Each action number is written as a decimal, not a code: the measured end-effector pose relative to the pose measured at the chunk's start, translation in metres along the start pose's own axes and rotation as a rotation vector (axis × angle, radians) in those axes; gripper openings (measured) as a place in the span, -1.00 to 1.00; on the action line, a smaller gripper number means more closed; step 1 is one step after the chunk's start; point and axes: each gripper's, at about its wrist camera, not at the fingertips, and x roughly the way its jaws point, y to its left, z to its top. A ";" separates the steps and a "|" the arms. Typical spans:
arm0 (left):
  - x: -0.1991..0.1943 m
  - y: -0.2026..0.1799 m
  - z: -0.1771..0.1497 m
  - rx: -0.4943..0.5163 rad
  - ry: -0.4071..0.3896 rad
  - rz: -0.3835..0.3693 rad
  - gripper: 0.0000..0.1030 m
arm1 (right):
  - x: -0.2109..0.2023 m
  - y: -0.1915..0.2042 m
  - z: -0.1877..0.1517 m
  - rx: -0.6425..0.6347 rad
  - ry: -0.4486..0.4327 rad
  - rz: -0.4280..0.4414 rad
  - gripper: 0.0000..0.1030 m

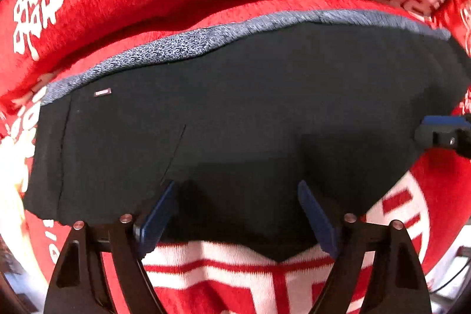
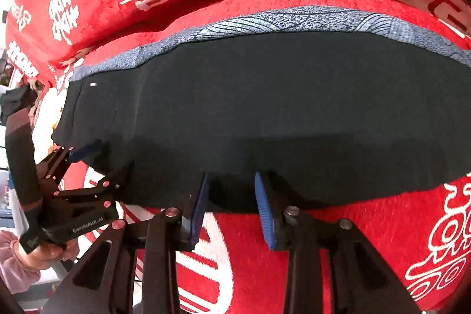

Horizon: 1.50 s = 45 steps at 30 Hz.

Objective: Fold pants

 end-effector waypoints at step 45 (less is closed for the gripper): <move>0.002 -0.010 0.035 -0.133 0.184 0.098 0.65 | -0.025 -0.045 -0.019 0.218 0.129 0.073 -0.19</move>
